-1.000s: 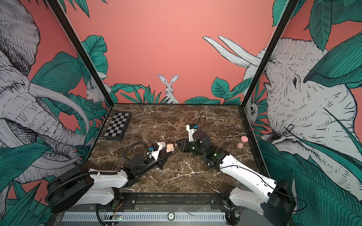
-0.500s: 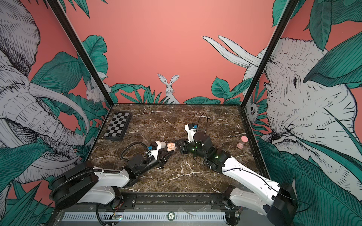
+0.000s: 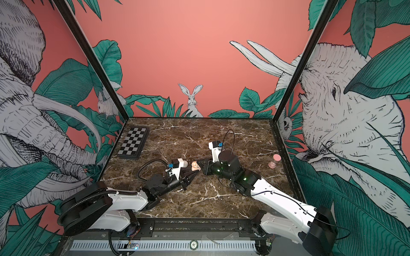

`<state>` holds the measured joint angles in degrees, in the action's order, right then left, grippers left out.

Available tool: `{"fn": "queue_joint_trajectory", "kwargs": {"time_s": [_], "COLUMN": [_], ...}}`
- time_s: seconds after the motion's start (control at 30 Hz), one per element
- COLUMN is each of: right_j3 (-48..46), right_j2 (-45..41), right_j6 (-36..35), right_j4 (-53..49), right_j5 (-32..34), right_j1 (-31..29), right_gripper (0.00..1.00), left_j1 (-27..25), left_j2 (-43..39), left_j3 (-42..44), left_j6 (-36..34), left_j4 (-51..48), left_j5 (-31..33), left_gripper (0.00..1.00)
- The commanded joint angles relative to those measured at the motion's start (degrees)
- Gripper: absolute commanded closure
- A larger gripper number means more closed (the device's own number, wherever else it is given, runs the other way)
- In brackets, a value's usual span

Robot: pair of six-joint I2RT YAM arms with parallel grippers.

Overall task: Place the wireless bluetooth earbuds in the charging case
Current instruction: 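Carry the pink earbud with the right gripper over the open case, then lower the pink earbud into the empty slot of the held case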

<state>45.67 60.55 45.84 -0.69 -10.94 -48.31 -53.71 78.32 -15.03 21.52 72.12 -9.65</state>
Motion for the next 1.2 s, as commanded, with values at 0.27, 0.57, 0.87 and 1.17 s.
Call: {"fn": "queue_joint_trajectory", "kwargs": {"time_s": [0.27,0.57,0.87,1.17], "right_j3": [-0.76,-1.53,-1.88,-2.55], "right_j2": [-0.61,-0.44,-0.61,-1.05], "right_j6": [-0.45,-0.37,-0.58,-0.56], "right_j4": [2.71,3.37,3.75,4.29], "right_j5": [1.46,1.49,1.58,1.36], "right_j1": [-0.64,-0.90,-1.08,-1.27], "right_gripper": [0.84,0.85,0.85,0.86], "left_j1": [-0.25,-0.25,-0.19,-0.16], "left_j2": [0.97,1.29,0.31,-0.36], "left_j3": [-0.79,-0.87,-0.79,-0.85], "left_j6": [3.94,5.57,6.47,7.11], "left_j4": [4.44,5.47,5.10,4.72], "left_j5": [0.02,-0.16,0.45,1.54], "left_gripper": [1.00,1.00,1.00,1.00]}}
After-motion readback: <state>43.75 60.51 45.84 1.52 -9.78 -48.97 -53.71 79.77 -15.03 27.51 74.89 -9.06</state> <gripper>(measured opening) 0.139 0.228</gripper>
